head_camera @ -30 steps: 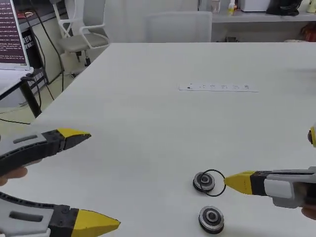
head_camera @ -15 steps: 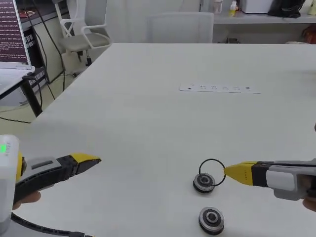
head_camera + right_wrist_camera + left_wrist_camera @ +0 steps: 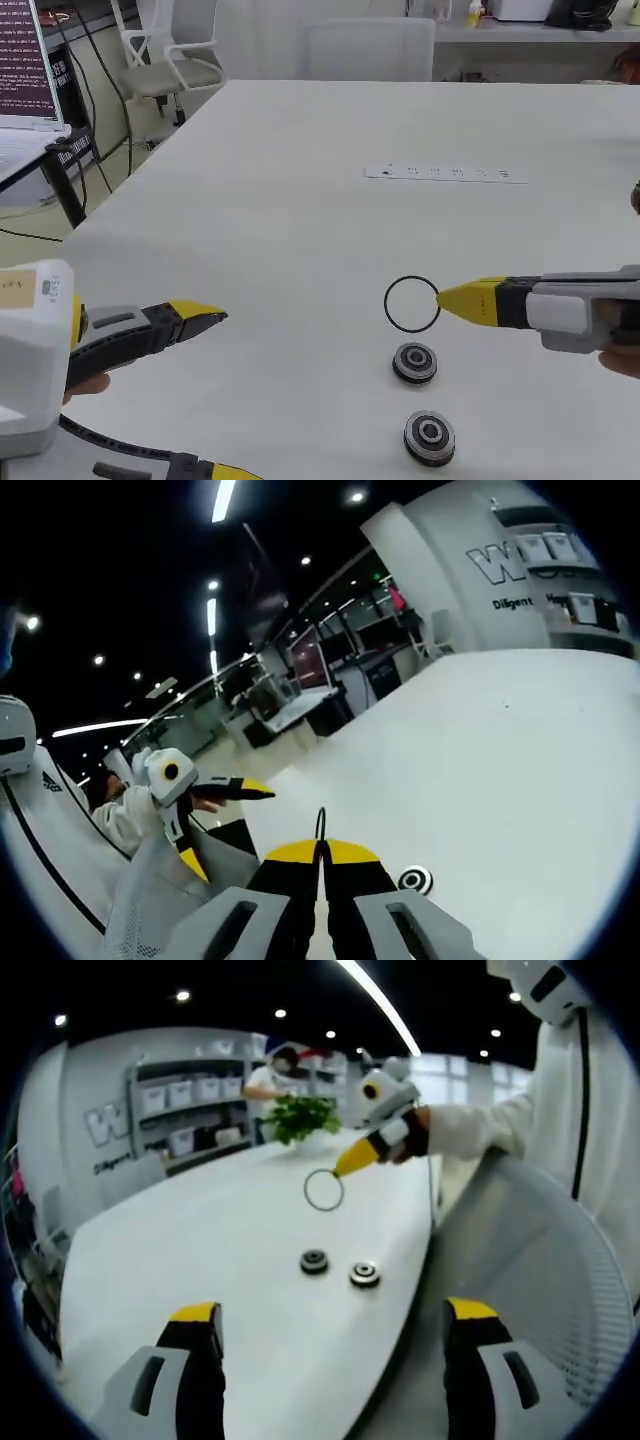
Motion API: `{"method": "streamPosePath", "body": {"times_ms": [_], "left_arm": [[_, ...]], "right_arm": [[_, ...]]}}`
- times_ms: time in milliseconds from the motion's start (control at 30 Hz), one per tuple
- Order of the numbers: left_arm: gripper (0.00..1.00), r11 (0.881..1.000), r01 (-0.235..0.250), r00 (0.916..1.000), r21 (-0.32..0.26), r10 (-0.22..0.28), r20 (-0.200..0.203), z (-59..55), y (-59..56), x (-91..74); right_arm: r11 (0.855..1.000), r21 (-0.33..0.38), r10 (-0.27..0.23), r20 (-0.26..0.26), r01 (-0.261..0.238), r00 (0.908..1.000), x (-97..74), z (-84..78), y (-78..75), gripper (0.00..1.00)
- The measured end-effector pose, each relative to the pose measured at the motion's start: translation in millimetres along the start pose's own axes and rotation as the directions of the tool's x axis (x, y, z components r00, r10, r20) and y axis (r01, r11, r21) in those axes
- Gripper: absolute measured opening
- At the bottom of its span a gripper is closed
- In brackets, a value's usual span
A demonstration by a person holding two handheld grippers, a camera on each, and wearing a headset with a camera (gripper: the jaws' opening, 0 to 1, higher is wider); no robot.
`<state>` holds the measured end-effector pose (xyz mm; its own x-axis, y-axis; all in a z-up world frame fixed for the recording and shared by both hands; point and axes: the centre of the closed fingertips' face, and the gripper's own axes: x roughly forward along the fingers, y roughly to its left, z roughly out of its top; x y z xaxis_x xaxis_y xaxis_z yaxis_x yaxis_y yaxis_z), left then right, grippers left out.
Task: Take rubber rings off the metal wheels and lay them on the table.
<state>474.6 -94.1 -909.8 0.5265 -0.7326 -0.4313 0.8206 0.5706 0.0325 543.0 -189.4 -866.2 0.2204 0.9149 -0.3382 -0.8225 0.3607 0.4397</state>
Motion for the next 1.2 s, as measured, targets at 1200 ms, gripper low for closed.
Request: {"method": "streamPosePath", "body": {"times_ms": [1200], "left_arm": [[0.86, 1.000, -0.018, 0.9979, 0.015, 0.019, -0.061, -14.1, 1.6, 2.5]], "right_arm": [[0.996, 0.069, 0.070, -0.323, -0.051, 0.9437, 81.5, -108.4, -0.4, 0.00]]}}
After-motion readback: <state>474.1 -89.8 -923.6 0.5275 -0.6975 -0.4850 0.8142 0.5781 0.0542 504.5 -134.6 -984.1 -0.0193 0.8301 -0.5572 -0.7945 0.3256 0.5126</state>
